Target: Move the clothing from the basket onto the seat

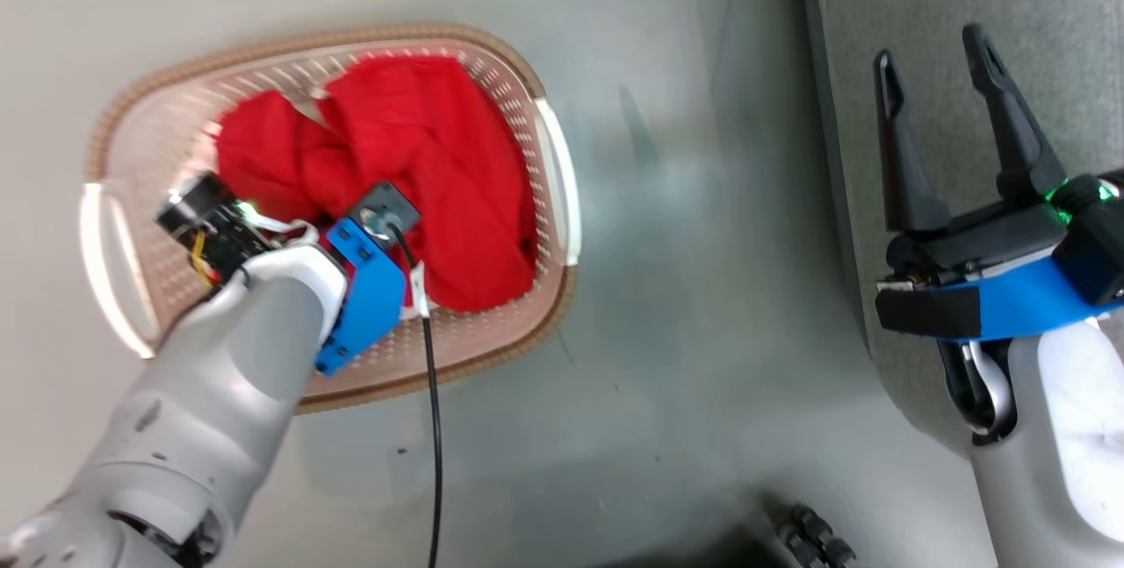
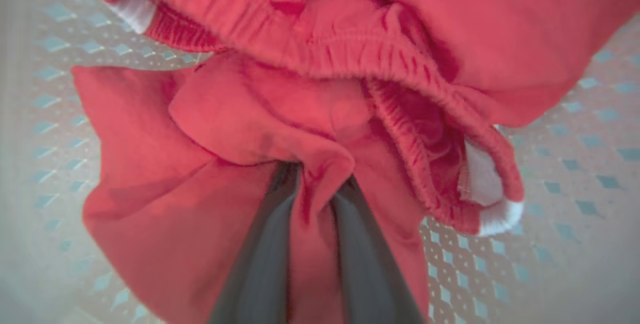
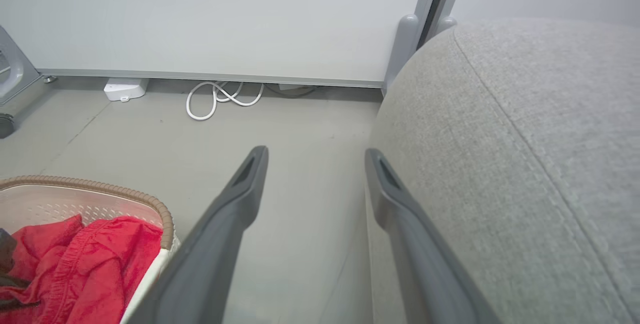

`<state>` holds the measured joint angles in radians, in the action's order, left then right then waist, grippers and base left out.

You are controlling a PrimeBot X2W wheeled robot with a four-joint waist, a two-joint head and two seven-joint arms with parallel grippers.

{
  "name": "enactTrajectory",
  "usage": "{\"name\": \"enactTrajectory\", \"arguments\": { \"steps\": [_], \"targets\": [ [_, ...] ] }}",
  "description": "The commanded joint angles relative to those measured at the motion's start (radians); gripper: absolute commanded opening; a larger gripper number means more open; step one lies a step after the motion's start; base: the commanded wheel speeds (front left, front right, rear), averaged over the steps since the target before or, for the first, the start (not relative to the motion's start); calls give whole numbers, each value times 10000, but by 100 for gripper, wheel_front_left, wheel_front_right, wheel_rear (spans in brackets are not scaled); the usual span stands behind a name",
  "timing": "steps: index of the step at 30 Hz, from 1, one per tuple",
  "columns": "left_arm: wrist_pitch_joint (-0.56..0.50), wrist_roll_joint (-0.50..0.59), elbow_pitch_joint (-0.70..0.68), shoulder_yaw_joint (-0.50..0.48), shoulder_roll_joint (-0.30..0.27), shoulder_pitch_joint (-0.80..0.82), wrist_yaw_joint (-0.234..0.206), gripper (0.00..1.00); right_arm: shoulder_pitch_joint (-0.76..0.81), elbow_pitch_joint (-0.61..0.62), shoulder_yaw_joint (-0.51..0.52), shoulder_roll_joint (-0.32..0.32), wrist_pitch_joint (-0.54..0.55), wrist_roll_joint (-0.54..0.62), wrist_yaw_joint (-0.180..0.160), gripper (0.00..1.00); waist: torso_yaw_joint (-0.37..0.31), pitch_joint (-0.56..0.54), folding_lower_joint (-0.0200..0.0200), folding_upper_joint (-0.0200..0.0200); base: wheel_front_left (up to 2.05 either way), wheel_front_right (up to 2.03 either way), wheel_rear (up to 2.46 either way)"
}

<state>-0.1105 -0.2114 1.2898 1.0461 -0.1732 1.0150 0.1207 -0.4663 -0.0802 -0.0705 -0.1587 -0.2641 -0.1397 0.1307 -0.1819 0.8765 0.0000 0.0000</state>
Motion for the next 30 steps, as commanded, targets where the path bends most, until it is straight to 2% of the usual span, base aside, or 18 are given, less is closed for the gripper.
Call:
{"name": "enactTrajectory", "arguments": {
  "steps": [1, 16, 23, 30],
  "targets": [
    [292, -110, -13, -43, 150, -130, -36, 0, 183, -57, 55, -109, -7, 86, 1, 100, 334, -589, 0, 0, 0, 0, 0],
    [2289, -685, -150, -143, 958, -1049, -118, 0, 1097, -456, 307, -337, -7, 186, 1, 100, 1387, -2940, 0, 0, 0, 0, 0],
    [3143, -1085, -358, -361, 1098, -1325, -189, 0, 1557, -565, 346, -314, -7, 239, 1, 100, 1665, -3833, 0, 0, 0, 0, 0],
    [3706, -1672, -1176, -772, 1204, -1645, -211, 0, 2116, -725, 450, -265, -7, 298, 1, 100, 1934, -4789, 0, 0, 0, 0, 0]
  ]
}}
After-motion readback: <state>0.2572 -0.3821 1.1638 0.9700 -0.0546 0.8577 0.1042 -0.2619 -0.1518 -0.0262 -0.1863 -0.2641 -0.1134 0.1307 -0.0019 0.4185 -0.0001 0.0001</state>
